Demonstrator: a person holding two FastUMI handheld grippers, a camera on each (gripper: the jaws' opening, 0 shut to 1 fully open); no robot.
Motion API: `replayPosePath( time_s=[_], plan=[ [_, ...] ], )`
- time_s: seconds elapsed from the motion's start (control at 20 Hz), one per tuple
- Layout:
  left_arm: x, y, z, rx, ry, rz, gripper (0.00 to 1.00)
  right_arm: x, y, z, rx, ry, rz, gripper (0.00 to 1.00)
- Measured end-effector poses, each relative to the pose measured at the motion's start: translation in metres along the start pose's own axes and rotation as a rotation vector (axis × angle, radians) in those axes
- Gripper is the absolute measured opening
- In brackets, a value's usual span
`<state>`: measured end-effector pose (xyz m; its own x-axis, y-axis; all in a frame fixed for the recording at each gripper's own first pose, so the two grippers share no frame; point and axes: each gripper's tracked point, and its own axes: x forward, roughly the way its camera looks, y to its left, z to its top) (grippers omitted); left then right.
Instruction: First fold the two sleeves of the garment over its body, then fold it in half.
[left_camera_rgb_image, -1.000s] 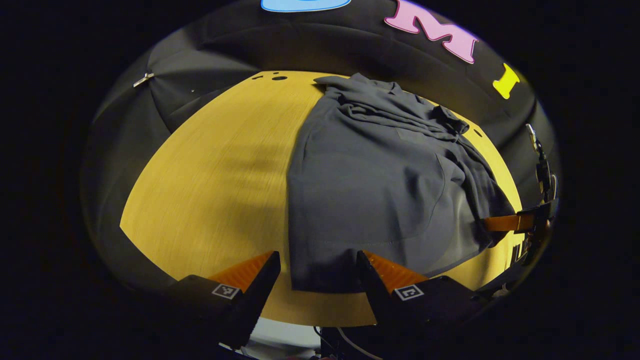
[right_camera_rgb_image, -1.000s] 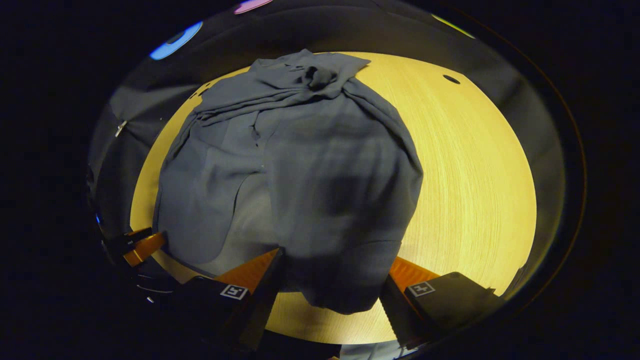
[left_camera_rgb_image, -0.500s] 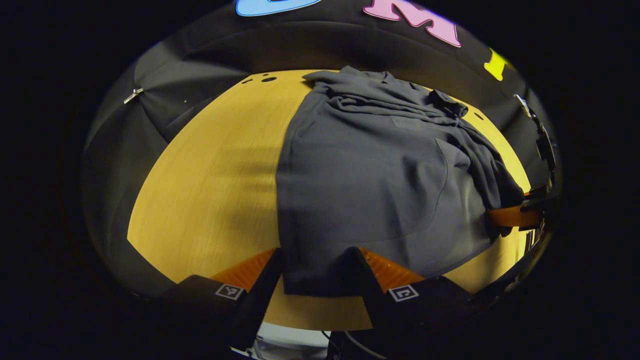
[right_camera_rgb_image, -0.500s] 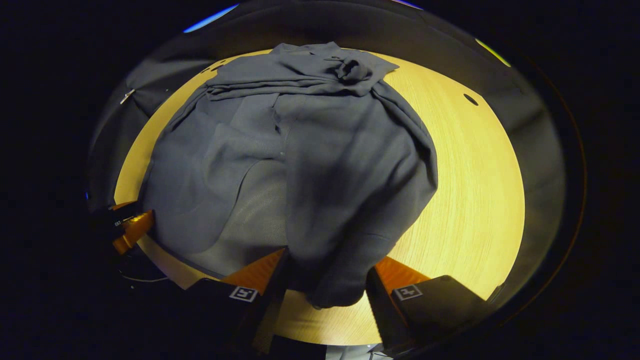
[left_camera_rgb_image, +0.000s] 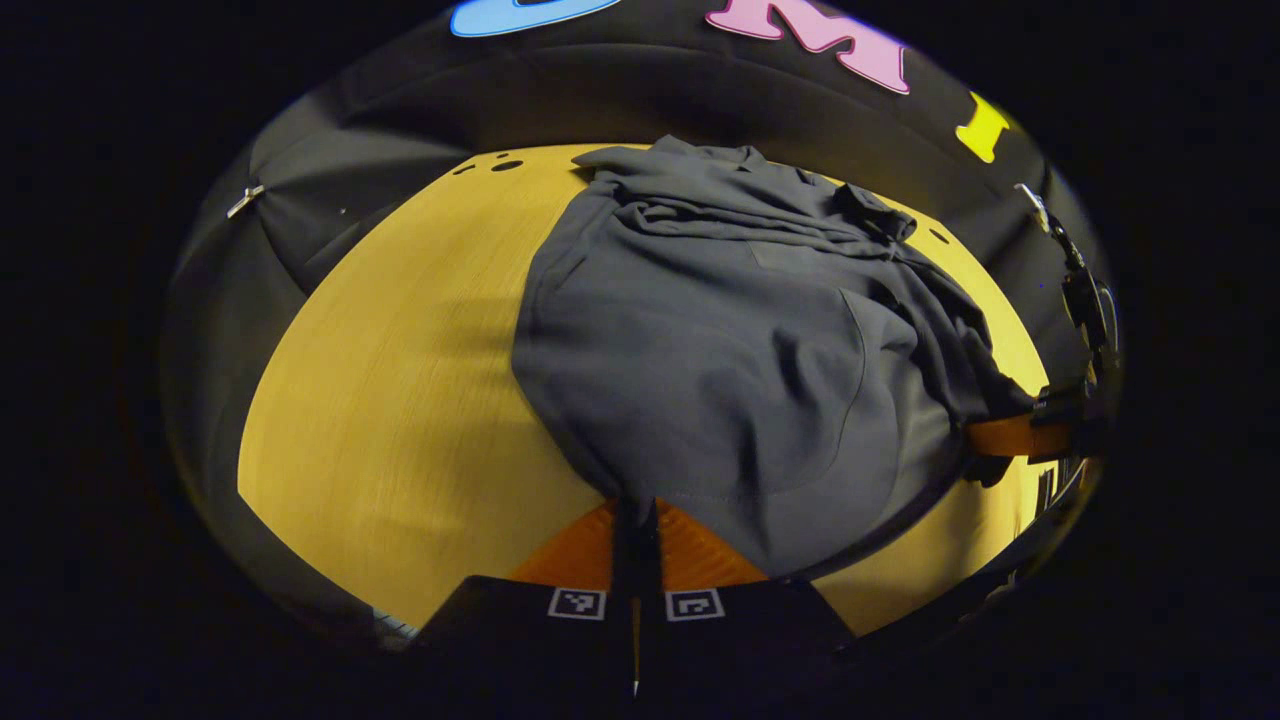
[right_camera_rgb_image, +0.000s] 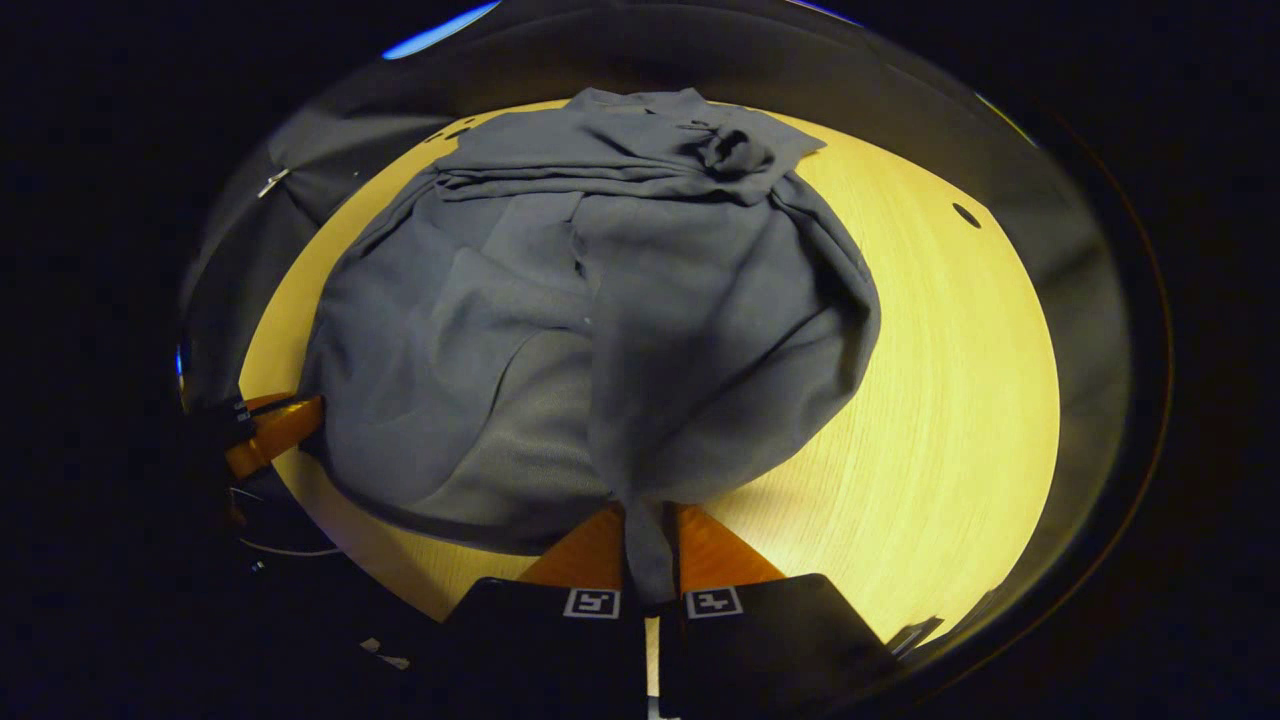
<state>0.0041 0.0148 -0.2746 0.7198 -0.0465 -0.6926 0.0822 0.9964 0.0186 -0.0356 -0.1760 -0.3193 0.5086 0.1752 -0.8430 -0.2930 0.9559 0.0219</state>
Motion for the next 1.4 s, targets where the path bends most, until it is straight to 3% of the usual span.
replayPosePath(
  time_s=[0.5,0.6,0.8,1.4],
  plan=[
    [-0.035,-0.011,0.052,0.017,-0.123,-0.065,0.06,-0.027,0.008,0.038,0.065,-0.146,0.07,0.09],
    [-0.041,-0.012,0.067,0.005,-0.146,-0.075,0.02,-0.036,0.004,0.052,0.073,-0.177,0.07,0.09],
    [-0.044,-0.009,0.099,-0.042,-0.174,-0.086,0.06,-0.05,0.0,0.089,0.089,-0.243,0.08,0.09],
    [-0.043,0.005,0.237,-0.046,-0.348,-0.099,0.06,-0.05,-0.029,0.196,0.12,-0.42,0.058,0.09]
  ],
)
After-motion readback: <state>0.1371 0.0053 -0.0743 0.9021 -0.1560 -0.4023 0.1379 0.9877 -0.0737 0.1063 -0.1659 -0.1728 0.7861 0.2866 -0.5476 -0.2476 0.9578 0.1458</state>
